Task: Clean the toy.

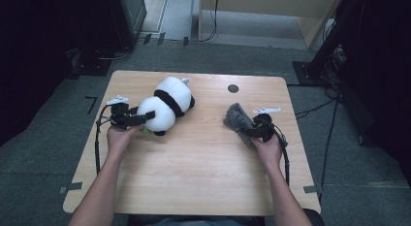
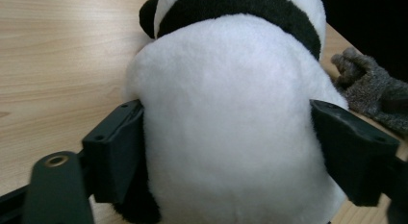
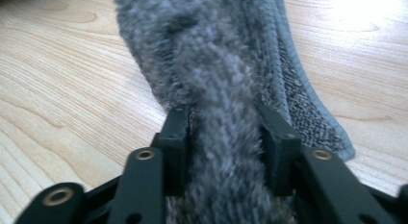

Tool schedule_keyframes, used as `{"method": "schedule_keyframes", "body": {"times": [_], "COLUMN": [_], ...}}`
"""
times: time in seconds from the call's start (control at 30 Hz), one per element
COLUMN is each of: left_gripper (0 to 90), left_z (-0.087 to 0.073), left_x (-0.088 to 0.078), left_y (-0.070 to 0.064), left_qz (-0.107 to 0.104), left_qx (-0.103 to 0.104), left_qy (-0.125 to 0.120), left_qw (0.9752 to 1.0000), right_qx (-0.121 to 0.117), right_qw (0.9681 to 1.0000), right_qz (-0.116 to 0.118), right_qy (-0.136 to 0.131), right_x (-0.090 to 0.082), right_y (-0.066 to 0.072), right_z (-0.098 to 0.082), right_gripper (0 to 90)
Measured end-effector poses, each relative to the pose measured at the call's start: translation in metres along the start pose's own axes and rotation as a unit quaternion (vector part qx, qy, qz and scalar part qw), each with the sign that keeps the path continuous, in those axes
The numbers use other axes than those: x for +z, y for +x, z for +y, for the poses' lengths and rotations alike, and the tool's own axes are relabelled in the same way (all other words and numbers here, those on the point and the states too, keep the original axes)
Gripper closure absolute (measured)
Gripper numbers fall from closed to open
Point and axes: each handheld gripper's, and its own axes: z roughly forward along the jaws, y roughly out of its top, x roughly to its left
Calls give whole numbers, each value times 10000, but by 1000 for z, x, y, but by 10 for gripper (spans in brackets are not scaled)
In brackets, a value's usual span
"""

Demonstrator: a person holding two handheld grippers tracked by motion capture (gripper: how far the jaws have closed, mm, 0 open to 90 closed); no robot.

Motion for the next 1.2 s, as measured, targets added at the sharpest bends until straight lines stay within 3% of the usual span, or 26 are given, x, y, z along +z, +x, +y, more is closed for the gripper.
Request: {"method": "schedule_keyframes", "body": {"times": [0.13,0.5,0.83,1.0,1.2], "left_gripper": [125,125,130,135,137], "left_z": [3,7,12,13,12], "left_x": [-5,-13,-24,-30,-31], "left_y": [0,-4,-18,-32,-46], "left_qz": [-22,9,29,93,-92], "left_qx": [-21,172,383,633,688], "left_qy": [-42,110,186,224,282], "left_qw": [10000,9998,9991,9977,9972], "right_qx": [41,84,36,-82,-158], "right_qw": [10000,9998,9994,9991,9988], "right_qz": [64,56,138,108,90], "right_qy": [-55,-164,-323,-390,-462], "right_x": [0,-4,-18,-25,-33], "right_y": [-1,-2,3,10,17], "right_z": [0,1,4,5,3], "right_gripper": [515,470,453,449,442]}}
